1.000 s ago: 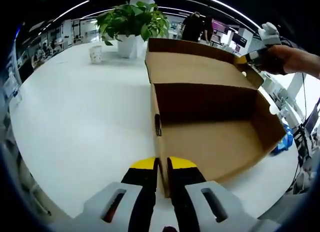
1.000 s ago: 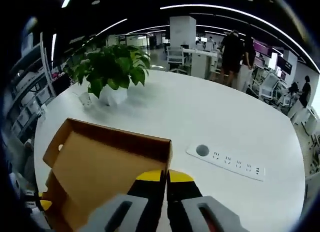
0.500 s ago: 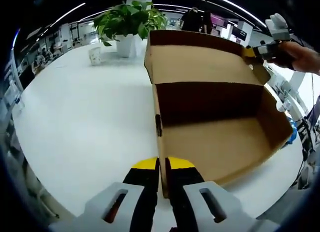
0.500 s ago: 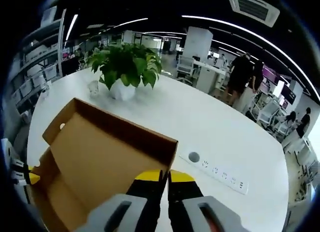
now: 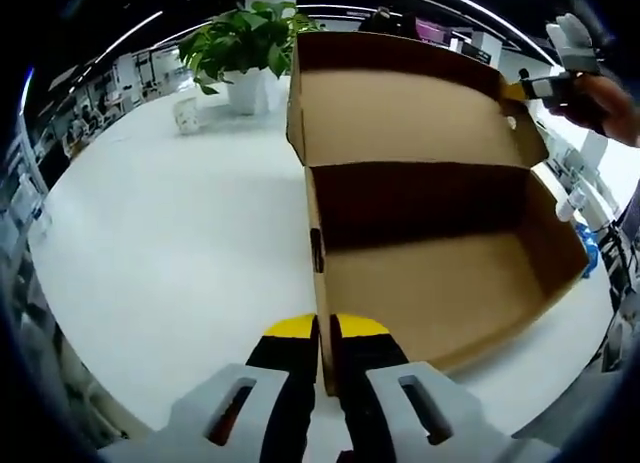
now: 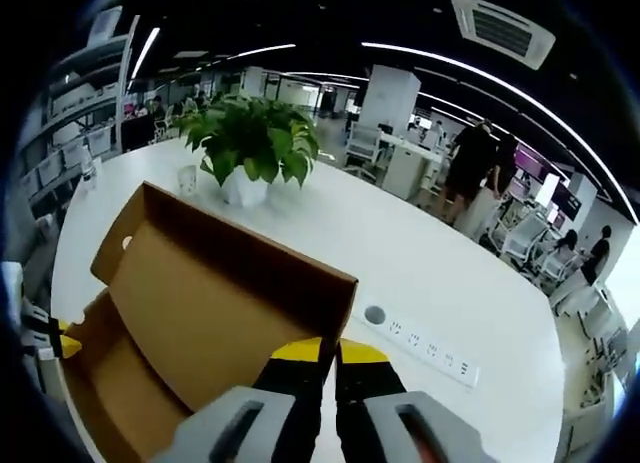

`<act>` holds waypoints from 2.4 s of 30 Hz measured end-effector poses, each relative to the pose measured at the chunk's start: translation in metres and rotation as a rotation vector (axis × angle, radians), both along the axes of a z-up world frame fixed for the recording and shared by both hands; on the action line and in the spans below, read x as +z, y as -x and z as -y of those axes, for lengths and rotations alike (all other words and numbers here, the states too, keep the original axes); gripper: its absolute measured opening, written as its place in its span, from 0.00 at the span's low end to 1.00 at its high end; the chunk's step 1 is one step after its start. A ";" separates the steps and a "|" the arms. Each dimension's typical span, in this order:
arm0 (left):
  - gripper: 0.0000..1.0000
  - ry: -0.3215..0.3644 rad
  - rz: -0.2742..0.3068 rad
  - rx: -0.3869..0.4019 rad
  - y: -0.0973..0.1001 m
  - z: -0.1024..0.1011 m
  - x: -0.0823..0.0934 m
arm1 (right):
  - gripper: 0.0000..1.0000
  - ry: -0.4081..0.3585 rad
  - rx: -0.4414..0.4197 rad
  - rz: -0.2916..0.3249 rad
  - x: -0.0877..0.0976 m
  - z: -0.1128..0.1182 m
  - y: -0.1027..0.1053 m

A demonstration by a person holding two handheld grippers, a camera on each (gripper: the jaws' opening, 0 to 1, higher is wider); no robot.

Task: Operate the shoe box by opening the lid, removing the specified soft item, and placing it in the target area until the item is outside and the box remains undamaged.

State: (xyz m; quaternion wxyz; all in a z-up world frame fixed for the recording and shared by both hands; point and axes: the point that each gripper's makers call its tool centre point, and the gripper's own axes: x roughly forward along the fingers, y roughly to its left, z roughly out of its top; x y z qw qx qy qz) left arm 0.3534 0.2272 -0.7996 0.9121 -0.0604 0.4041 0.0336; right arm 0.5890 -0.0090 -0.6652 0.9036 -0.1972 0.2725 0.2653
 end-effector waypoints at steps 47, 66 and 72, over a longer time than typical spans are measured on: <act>0.04 0.039 0.024 0.042 0.000 -0.007 0.002 | 0.00 -0.108 -0.094 0.122 0.019 0.024 0.087; 0.07 0.096 0.054 0.010 -0.005 -0.002 0.002 | 0.00 -0.141 -0.172 0.108 -0.004 0.038 0.130; 0.09 0.113 0.064 -0.014 -0.006 0.001 0.002 | 0.00 -0.156 -0.191 0.100 -0.014 0.042 0.137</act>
